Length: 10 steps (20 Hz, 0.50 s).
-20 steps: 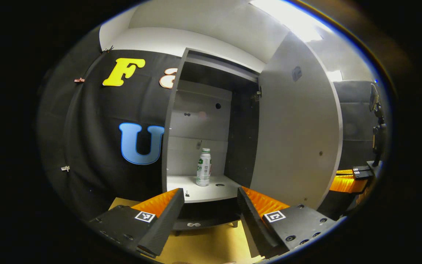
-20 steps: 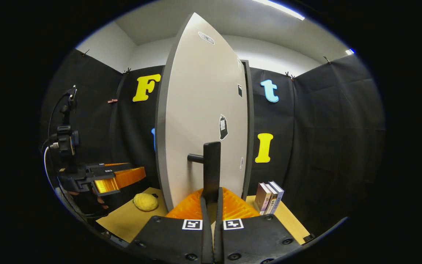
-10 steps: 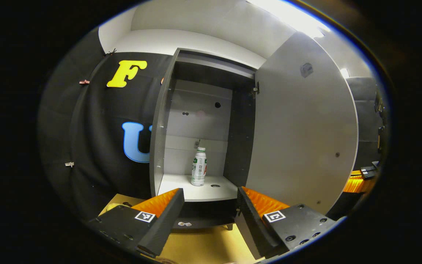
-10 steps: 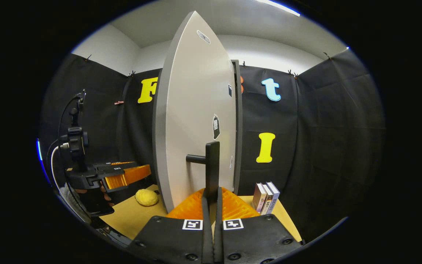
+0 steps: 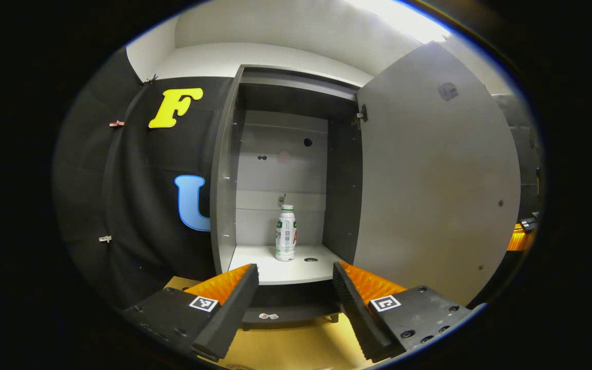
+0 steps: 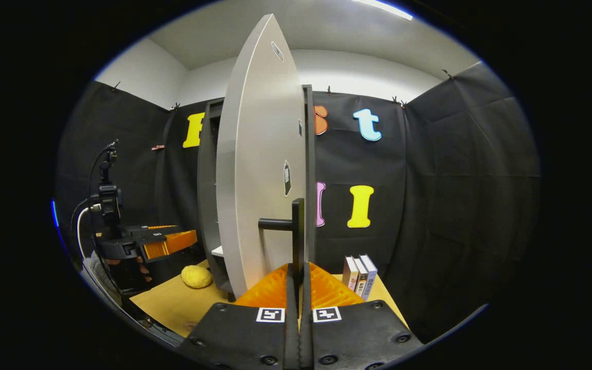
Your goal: Open the cabinet door with the right hand, grasp the bottle in the cabinet with the left hand and place it on the coaster, then close the cabinet door with the right hand.
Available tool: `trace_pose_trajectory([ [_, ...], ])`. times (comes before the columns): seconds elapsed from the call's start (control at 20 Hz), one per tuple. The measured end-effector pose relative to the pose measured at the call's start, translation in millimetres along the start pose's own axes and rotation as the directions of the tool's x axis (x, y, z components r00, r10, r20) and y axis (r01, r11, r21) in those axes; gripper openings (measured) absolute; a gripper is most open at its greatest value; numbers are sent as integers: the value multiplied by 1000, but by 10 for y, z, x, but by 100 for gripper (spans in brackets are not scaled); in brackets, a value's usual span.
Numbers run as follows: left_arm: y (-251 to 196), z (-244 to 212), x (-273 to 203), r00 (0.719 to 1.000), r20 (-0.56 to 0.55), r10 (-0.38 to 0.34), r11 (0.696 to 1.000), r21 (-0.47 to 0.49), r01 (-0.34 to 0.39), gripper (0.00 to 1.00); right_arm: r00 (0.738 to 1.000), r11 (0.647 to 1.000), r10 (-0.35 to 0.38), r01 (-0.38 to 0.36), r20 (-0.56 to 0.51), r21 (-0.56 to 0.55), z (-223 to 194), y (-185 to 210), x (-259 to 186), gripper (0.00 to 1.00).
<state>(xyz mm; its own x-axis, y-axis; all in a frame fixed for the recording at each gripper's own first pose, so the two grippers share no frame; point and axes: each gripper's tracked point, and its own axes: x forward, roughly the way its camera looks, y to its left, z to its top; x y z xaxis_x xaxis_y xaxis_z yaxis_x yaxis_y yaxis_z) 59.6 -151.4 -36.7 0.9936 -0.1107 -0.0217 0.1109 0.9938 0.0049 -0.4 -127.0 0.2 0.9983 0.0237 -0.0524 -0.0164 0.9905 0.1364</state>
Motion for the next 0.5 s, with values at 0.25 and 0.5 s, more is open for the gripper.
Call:
trace_pose_trajectory([
  [0.25, 49, -28, 107, 999, -7, -36, 999, -4, 36, 92, 1000, 999, -14, 14, 11, 40, 23, -54, 7, 5],
  [0.5, 153, 0, 353, 996, 16, -85, 996, -12, 85, 92, 996, 995, -91, 91, 6, 46, 28, -107, -127, 5],
])
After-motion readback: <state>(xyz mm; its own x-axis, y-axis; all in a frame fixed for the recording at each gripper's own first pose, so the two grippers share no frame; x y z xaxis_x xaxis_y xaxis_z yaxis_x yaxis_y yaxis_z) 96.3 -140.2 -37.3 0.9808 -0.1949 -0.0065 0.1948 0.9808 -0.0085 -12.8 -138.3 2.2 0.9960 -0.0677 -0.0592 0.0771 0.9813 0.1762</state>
